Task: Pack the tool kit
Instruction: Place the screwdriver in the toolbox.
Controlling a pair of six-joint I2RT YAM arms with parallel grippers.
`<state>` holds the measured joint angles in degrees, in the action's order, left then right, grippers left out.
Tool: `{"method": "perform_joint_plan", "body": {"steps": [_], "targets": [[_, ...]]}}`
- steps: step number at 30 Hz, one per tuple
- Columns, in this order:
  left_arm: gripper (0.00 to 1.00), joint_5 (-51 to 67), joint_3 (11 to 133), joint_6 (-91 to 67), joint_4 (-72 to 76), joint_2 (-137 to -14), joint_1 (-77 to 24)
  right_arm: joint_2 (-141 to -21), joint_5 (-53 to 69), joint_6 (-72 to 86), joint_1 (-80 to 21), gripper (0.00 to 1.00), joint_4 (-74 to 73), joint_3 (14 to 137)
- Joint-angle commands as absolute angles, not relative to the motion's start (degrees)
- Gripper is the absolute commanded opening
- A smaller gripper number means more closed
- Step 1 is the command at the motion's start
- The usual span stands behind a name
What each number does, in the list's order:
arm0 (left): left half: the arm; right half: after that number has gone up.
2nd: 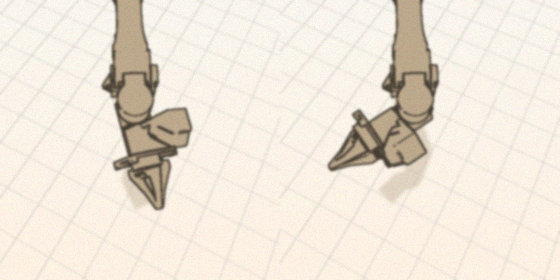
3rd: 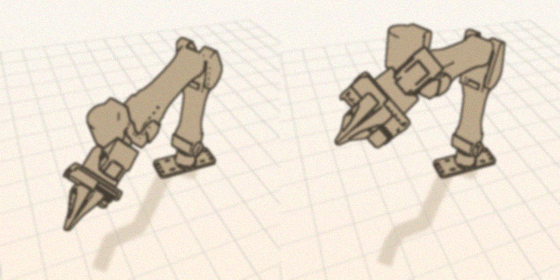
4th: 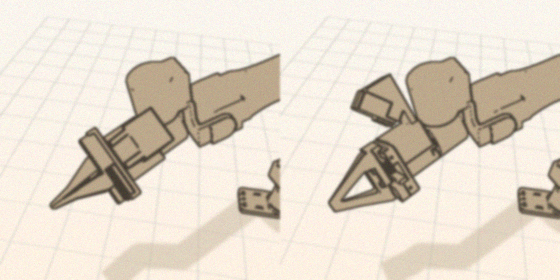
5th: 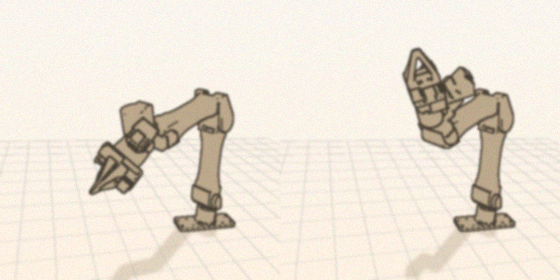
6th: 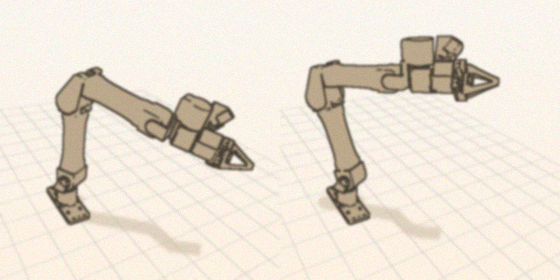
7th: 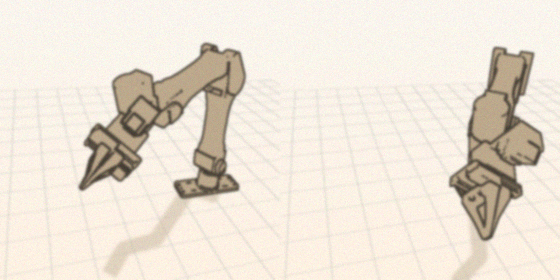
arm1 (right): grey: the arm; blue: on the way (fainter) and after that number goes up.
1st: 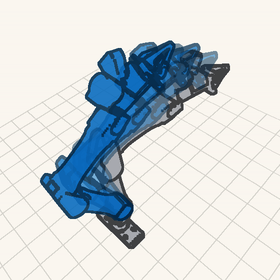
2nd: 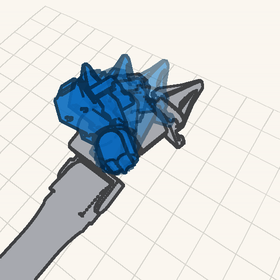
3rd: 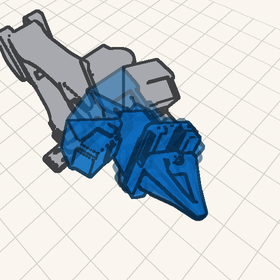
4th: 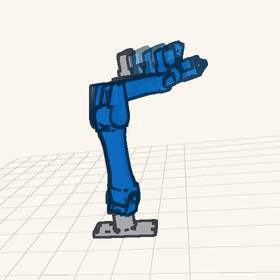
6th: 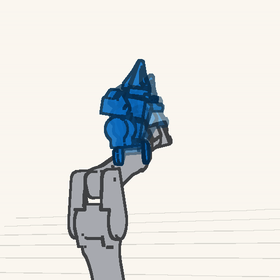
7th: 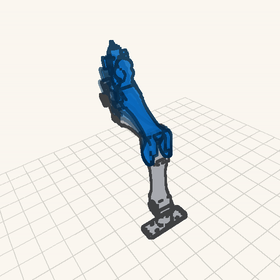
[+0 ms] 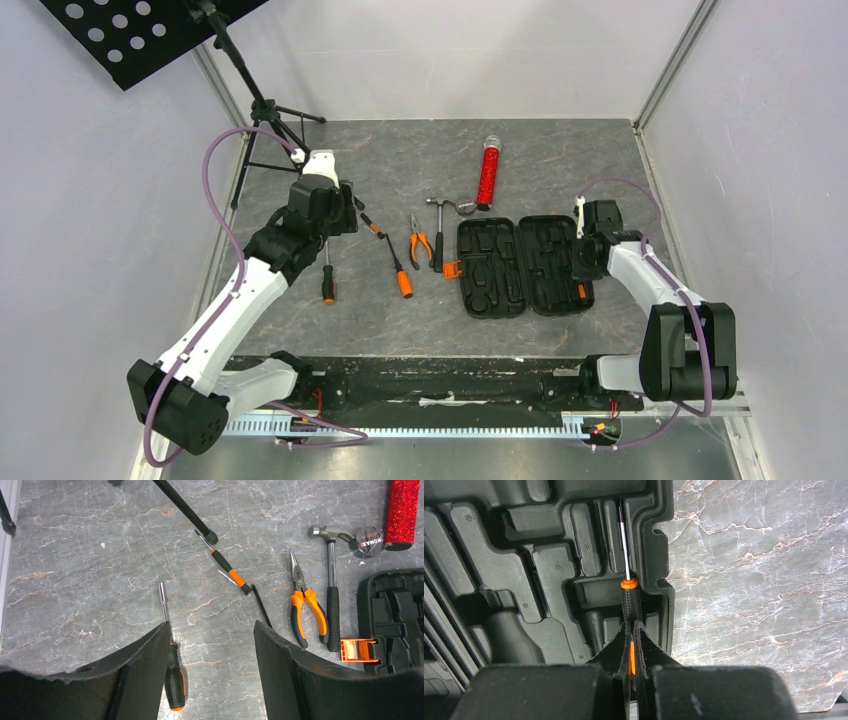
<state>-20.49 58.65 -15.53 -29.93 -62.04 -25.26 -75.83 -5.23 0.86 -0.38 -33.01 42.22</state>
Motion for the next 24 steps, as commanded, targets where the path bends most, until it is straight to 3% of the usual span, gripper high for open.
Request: {"method": "perform_joint_plan", "body": {"steps": [1,6,11,16,24], "targets": [[0.68,-21.61,58.37,-13.28,-28.22,-60.27,-25.58,-81.27,-6.87,2.56,0.44,0.00,-35.12,40.57],[0.68,-21.62,58.27,-13.39,-28.04,-59.60,-25.58,-83.14,-0.53,3.65,3.51,0.00,-33.57,38.96],[0.68,-21.45,58.27,-13.53,-27.95,-59.34,-25.60,-80.18,-0.17,3.43,3.52,0.00,-34.87,46.26],[0.68,-21.28,58.18,-13.62,-27.86,-59.23,-25.58,-78.08,1.41,3.67,3.49,0.14,-38.50,55.11],[0.68,-21.01,58.18,-13.71,-27.86,-58.89,-25.58,-75.80,-1.99,3.90,3.51,0.12,-41.46,53.51]]}}
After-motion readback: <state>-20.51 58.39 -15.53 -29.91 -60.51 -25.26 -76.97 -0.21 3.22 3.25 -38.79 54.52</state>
